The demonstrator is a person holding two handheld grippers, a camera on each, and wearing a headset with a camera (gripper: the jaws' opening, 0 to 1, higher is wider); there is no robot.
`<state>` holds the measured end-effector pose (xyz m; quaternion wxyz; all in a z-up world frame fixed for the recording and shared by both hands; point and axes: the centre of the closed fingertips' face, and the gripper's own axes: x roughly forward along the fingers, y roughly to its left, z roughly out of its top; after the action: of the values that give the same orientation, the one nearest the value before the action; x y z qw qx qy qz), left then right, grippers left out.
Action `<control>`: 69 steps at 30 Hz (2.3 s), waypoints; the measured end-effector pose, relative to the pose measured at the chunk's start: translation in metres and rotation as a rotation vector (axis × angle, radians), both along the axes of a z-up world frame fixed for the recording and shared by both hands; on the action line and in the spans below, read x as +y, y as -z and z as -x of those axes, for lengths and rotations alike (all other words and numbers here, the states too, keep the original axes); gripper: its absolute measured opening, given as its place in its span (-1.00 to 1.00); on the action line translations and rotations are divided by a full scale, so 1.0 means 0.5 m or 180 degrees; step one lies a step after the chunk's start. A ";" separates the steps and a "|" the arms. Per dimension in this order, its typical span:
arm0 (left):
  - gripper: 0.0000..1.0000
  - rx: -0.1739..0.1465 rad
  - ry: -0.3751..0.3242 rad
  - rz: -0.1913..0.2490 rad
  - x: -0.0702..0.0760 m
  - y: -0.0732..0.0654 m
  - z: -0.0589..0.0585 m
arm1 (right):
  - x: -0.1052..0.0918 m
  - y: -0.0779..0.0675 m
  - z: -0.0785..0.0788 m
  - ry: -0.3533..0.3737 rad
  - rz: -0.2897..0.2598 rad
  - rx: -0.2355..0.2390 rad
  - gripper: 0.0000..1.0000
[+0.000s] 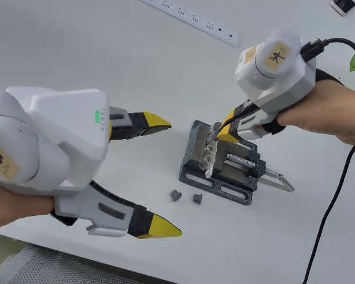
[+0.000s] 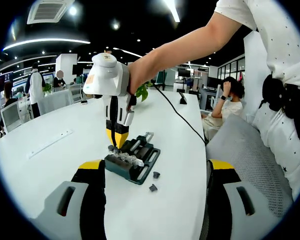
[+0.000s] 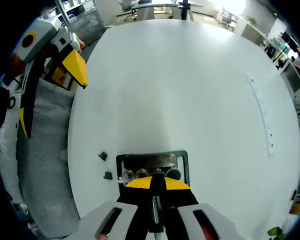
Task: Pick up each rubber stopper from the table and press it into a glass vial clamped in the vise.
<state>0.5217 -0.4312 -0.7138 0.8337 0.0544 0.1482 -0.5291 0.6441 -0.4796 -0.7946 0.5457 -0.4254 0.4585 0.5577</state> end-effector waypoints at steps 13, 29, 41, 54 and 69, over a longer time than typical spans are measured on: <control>0.62 0.0004 0.0003 0.0008 -0.002 -0.001 0.000 | 0.004 0.003 0.004 0.0113 -0.0053 0.0220 -0.98; 0.61 0.0001 0.0006 0.0033 -0.007 -0.002 -0.006 | 0.004 0.009 0.003 -0.0098 0.0142 0.0166 -0.97; 0.60 -0.0010 0.0013 0.0033 -0.009 -0.002 -0.012 | 0.005 0.011 0.000 -0.0157 0.0256 0.0169 -0.97; 0.59 -0.0015 -0.0012 0.0040 -0.007 -0.005 -0.017 | 0.001 0.015 0.002 -0.0214 0.0350 0.0178 -0.99; 0.57 -0.0012 -0.0010 0.0028 -0.007 -0.005 -0.023 | 0.005 0.019 -0.003 -0.0312 0.0410 0.0174 -1.00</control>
<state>0.5335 -0.4345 -0.7114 0.8351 0.0514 0.1444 -0.5284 0.6456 -0.4773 -0.8040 0.4765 -0.4661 0.4869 0.5645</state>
